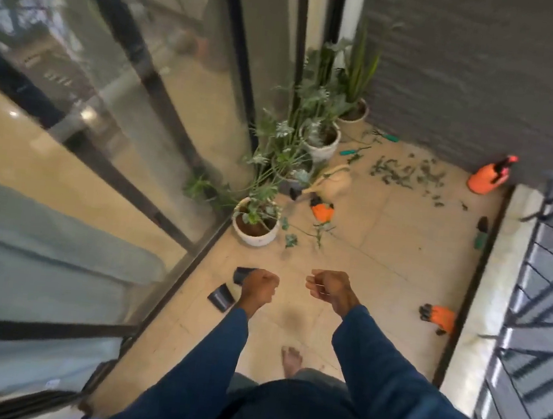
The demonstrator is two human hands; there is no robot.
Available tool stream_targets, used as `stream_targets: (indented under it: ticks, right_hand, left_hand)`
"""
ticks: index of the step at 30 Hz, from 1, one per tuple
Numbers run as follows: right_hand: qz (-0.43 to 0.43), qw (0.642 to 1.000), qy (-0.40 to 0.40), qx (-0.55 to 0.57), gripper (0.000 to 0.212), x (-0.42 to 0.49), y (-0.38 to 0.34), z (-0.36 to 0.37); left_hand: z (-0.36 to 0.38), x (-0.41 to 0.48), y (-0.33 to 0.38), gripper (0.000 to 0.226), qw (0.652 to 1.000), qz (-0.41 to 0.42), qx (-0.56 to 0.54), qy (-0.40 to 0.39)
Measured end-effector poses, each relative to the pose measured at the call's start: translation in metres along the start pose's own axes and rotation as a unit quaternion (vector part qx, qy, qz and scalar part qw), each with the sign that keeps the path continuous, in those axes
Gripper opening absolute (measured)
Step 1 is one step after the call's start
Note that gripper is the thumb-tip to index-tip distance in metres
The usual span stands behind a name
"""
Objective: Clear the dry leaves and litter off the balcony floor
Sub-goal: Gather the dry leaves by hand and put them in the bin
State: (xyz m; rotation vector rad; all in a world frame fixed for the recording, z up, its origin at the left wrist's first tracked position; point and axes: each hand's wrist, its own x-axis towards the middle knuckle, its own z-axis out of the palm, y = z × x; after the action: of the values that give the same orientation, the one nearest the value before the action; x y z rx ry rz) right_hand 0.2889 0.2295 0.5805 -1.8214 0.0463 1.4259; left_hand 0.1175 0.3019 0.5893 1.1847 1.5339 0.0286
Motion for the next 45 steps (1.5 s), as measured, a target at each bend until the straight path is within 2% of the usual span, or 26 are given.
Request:
stream_targets:
  ticks: [11, 17, 21, 26, 36, 45]
  right_hand:
    - [0.000, 0.986, 0.073, 0.148, 0.022, 0.027, -0.043, -0.114]
    - [-0.014, 0.976, 0.093, 0.199, 0.023, 0.070, -0.092, -0.172]
    - [-0.030, 0.974, 0.103, 0.200, 0.024, 0.093, -0.139, -0.220]
    - [-0.036, 0.957, 0.114, 0.265, 0.026, 0.123, -0.195, -0.287]
    - [-0.031, 0.954, 0.136, 0.267, 0.022, 0.196, -0.287, -0.375]
    - [-0.028, 0.975, 0.071, 0.209, 0.022, 0.289, -0.388, -0.490]
  left_hand:
    - [0.116, 0.043, 0.121, 0.017, 0.988, 0.075, 0.095, -0.093]
    - [0.183, 0.087, 0.191, 0.014, 0.971, 0.113, 0.145, -0.153]
    - [0.228, 0.124, 0.253, 0.014, 0.967, 0.111, 0.144, -0.179]
    - [0.279, 0.162, 0.334, 0.013, 0.965, 0.098, 0.144, -0.196]
    - [0.370, 0.203, 0.458, 0.023, 0.956, 0.102, 0.163, -0.221]
    - [0.454, 0.239, 0.551, 0.016, 0.978, 0.059, 0.101, -0.172]
